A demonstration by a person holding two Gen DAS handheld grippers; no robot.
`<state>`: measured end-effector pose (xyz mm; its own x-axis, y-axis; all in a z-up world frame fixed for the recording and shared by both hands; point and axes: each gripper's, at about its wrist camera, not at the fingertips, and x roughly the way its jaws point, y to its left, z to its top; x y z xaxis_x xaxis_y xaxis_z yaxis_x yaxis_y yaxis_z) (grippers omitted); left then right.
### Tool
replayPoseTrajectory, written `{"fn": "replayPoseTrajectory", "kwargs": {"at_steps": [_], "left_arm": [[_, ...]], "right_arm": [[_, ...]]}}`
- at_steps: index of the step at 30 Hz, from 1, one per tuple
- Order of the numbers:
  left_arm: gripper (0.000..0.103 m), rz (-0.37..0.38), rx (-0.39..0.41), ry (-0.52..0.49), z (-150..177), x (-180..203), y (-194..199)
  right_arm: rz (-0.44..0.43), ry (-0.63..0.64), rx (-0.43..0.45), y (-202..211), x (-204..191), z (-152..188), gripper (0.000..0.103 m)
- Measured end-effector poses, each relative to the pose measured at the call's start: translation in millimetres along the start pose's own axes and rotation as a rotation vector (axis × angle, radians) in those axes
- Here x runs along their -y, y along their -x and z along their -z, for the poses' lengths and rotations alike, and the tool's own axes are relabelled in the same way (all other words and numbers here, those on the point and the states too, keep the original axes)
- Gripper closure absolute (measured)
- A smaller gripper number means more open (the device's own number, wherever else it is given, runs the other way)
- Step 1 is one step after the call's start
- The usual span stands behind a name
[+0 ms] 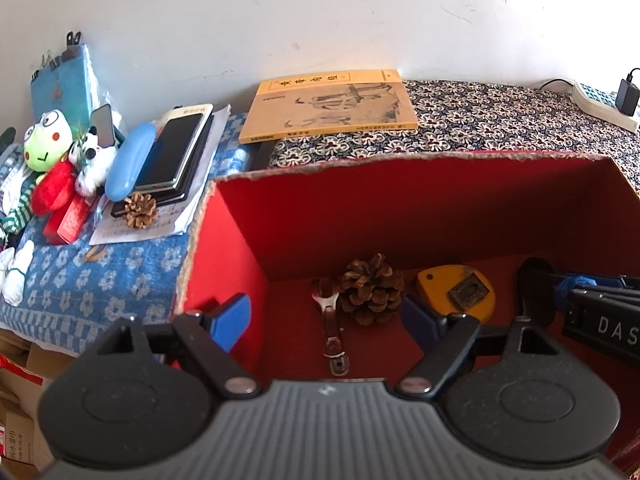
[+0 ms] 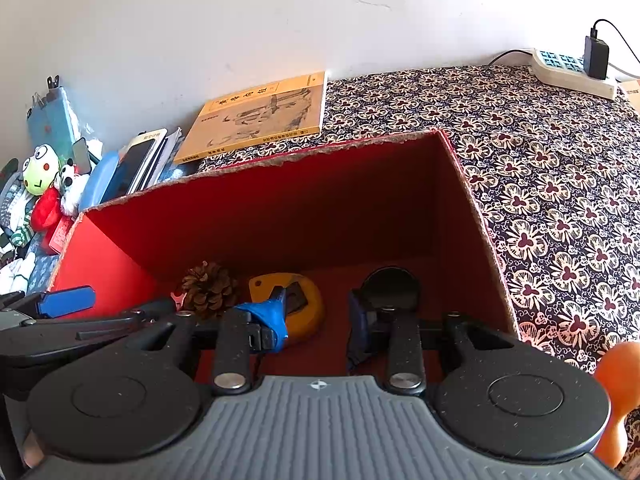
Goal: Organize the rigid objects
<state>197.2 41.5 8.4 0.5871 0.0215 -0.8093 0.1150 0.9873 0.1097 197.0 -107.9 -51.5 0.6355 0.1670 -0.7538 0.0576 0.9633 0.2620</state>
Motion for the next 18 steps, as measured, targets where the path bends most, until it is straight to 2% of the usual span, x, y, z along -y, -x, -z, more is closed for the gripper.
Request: {"fn": "replayPoseTrajectory", "kwargs": {"at_steps": [5,8,13,18], "left_arm": [[0.02,-0.027,-0.001,-0.02,0.0,3.8,4.1],[0.02,-0.017,0.0,0.002,1.0,1.9,11.7],[0.02,-0.032,0.021,0.01,1.7,1.7,31.7],[0.02,-0.022,0.003,0.032,7.4,-2.3,53.4]], "right_arm": [[0.031,0.03,-0.007,-0.1,-4.7,-0.4,0.086],[0.048,0.037,0.006,5.2,-5.0,0.4,0.086],[0.046,0.032,0.033,22.7,-3.2,-1.9,0.086],[0.025,0.028,0.058,46.8,-4.3,-0.4,0.086]]}}
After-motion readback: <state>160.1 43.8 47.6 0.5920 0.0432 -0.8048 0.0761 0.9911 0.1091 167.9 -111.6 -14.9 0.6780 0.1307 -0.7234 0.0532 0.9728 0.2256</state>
